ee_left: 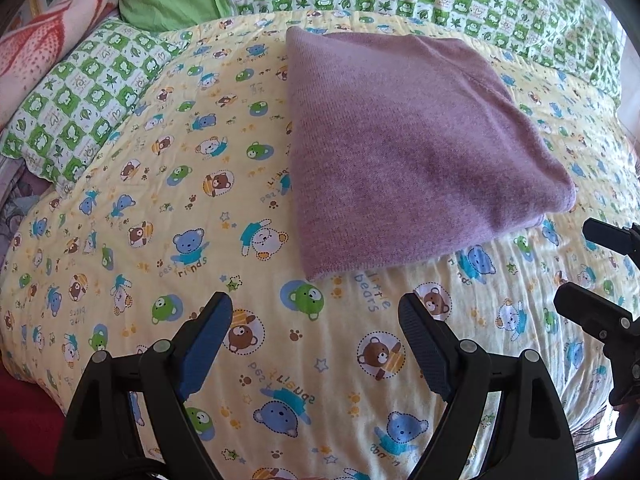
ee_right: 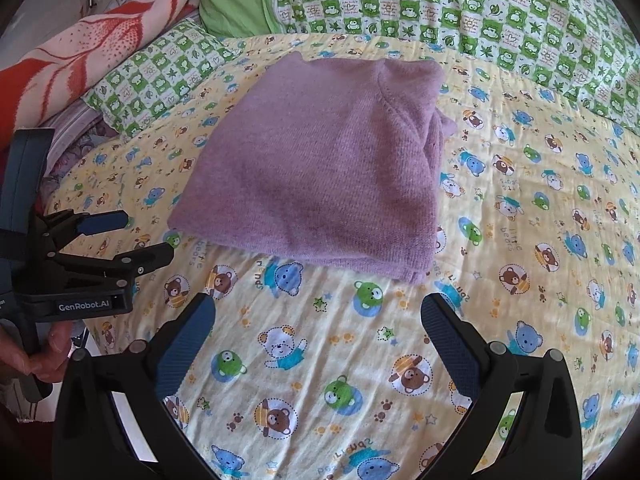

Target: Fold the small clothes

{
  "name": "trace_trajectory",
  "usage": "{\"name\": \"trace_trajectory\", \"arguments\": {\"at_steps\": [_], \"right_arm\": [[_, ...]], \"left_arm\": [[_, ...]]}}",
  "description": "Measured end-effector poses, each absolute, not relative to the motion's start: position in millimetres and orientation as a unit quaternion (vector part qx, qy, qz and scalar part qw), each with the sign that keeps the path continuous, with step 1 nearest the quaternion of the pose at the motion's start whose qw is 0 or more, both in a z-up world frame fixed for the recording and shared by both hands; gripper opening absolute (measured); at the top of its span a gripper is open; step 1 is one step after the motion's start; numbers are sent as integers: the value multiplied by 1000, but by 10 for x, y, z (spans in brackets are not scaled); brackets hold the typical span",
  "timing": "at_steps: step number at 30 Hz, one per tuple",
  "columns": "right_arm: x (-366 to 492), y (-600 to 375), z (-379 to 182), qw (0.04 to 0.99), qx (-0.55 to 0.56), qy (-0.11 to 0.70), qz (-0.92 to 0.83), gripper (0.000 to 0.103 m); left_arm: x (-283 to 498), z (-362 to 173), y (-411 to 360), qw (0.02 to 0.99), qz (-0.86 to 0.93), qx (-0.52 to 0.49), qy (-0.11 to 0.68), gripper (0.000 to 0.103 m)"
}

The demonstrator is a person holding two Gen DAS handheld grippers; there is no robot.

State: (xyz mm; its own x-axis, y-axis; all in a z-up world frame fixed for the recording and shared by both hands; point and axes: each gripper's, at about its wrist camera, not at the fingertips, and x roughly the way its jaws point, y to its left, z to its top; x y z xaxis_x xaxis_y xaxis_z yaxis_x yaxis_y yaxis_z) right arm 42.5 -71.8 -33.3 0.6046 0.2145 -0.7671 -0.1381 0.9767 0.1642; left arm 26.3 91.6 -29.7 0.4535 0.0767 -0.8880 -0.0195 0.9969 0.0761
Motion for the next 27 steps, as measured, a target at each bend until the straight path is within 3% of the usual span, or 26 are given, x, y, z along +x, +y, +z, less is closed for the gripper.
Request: {"name": "trace_trajectory", "arguments": {"at_steps": [27], "right_arm": [[522, -787, -404, 891, 50, 441, 98, 102]], "left_arm": [[306, -308, 906, 849, 27, 29, 527, 86]]}}
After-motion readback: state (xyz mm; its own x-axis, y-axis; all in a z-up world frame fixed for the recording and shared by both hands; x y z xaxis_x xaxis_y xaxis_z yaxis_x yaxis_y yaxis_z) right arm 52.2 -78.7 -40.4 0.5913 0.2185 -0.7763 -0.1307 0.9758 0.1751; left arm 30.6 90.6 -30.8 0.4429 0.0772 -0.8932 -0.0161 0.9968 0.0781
